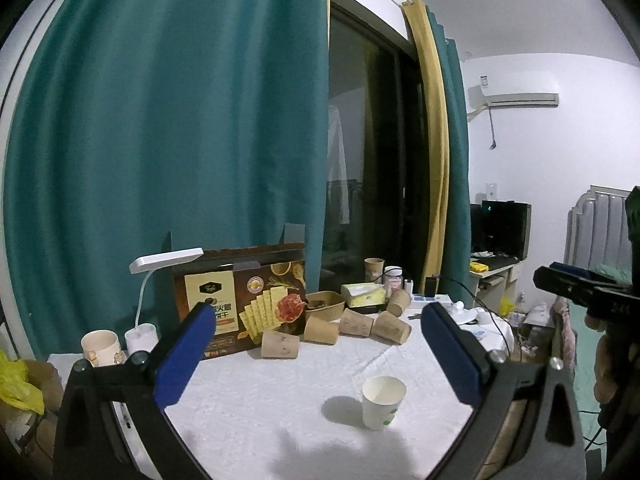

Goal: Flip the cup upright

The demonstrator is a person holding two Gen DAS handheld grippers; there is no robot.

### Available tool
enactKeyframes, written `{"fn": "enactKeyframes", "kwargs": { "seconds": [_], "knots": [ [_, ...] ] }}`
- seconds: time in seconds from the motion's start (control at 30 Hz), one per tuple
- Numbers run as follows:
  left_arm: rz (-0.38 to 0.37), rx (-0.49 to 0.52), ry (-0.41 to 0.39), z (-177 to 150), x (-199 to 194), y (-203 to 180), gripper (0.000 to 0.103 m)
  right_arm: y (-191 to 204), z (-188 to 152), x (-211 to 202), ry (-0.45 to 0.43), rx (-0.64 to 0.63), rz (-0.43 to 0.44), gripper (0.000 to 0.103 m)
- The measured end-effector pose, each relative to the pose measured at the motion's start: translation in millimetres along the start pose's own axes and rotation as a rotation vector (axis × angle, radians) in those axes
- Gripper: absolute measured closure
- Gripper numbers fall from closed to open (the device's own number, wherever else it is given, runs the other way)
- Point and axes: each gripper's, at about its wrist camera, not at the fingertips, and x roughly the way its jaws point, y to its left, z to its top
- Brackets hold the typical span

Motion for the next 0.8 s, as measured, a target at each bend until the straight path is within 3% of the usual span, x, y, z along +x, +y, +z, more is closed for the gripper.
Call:
{"fn": "enactKeyframes", "kwargs": {
  "seconds": [0.8],
  "knots": [
    [-0.009,-0.007,0.023,-4.4,27.0,-1.1,0.0,-7.2,-3.3,24.7,0.01,0.003,-0.001,0.01]
  ]
}}
